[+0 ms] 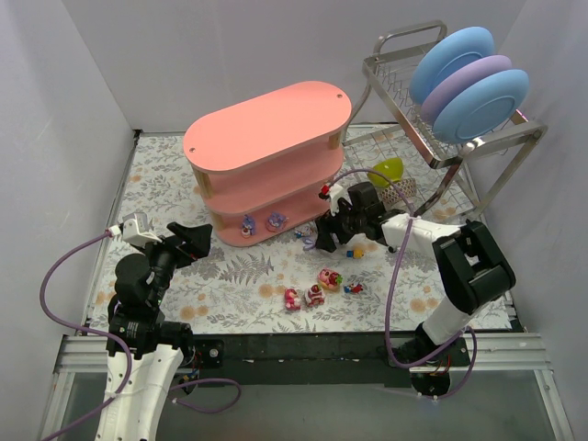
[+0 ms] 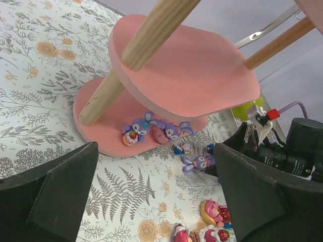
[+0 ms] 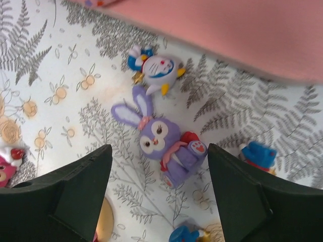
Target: Place and organize the plastic toys onto the shelf
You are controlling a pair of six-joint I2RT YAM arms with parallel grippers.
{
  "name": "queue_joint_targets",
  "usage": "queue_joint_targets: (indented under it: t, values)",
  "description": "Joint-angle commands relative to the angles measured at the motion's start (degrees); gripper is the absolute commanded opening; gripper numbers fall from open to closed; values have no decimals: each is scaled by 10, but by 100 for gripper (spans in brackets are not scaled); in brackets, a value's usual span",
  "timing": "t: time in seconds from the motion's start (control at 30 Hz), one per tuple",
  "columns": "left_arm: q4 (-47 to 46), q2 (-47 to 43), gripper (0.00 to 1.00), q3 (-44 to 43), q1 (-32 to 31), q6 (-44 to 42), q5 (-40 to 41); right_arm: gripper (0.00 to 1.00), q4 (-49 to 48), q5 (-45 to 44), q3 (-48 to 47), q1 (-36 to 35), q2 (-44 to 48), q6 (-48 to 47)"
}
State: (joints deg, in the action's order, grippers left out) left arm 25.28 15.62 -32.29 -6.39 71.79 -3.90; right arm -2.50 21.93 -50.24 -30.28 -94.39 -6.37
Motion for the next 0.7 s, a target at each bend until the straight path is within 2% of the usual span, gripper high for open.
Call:
queue_joint_targets:
  t: [0.0,0.37,0.6,0.67]
  values:
    - [-1,-6,98,4,-2,-9,-6,82,13,32,29,-3,41,6]
    - [-1,-11,98,5,-1,-9,-7,77,5,21,87,-46,119,55]
    - [-1,-13,98,5,-1,-9,-8,77,24,2,80,-79,136,71]
    - [-1,-12,98,5,-1,-9,-7,77,55,-5,63,-79,139,68]
